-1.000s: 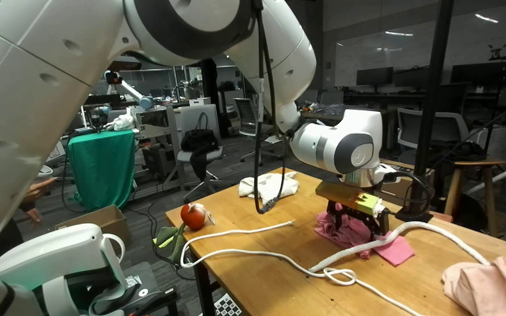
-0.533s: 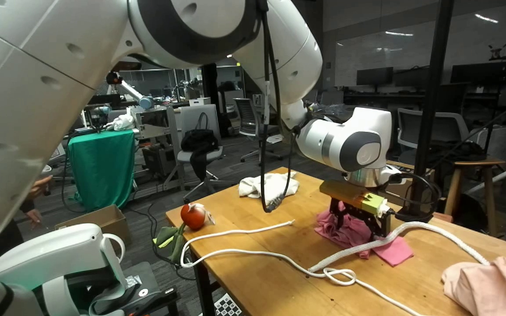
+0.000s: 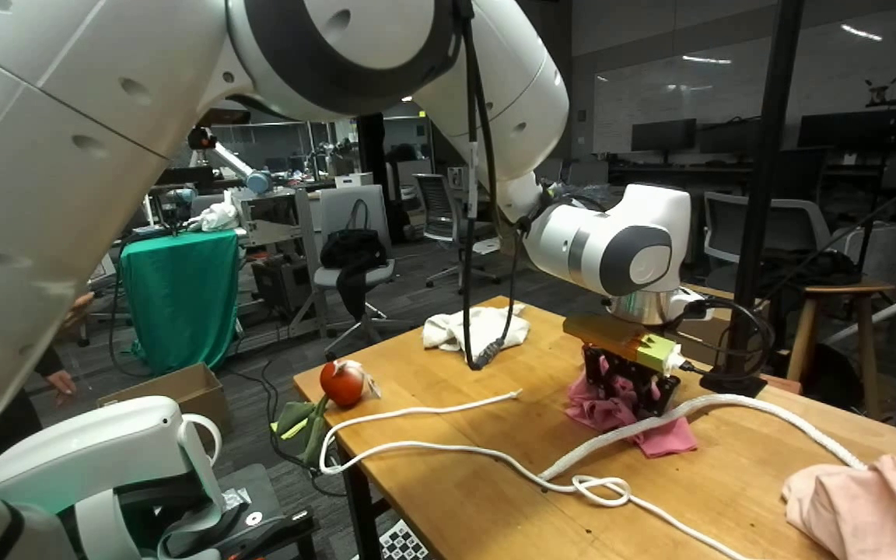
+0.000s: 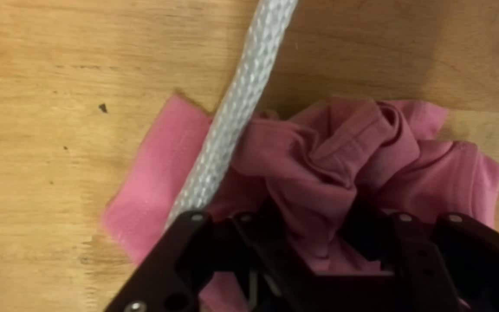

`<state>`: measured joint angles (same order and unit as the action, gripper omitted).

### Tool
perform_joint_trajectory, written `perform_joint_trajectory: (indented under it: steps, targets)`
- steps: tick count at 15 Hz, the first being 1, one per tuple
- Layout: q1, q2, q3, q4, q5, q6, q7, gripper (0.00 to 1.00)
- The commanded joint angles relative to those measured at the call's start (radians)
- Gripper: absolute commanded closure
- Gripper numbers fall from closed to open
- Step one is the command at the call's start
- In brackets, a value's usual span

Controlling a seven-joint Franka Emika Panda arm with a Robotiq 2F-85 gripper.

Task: Separate the things on the table

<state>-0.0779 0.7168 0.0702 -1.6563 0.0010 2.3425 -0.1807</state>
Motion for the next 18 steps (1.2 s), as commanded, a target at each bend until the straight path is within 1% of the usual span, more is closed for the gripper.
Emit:
perform_joint_trajectory:
  steps: [1,2,3,9,13,18]
  targets:
    - [0.0,-0.01,0.014,-0.003,0.02,0.0,-0.029,0.92]
    - [0.001,-0.021,0.018,-0.01,0.021,0.004,-0.034,0.88]
    - [0.001,-0.033,0.021,-0.018,0.023,0.011,-0.036,0.9]
    - [-0.002,-0.103,0.049,-0.05,0.055,0.064,-0.035,0.89]
    - [-0.01,-0.153,0.068,-0.063,0.109,0.103,-0.04,0.89]
    - [-0.026,-0.237,0.074,-0.098,0.177,0.147,-0.059,0.89]
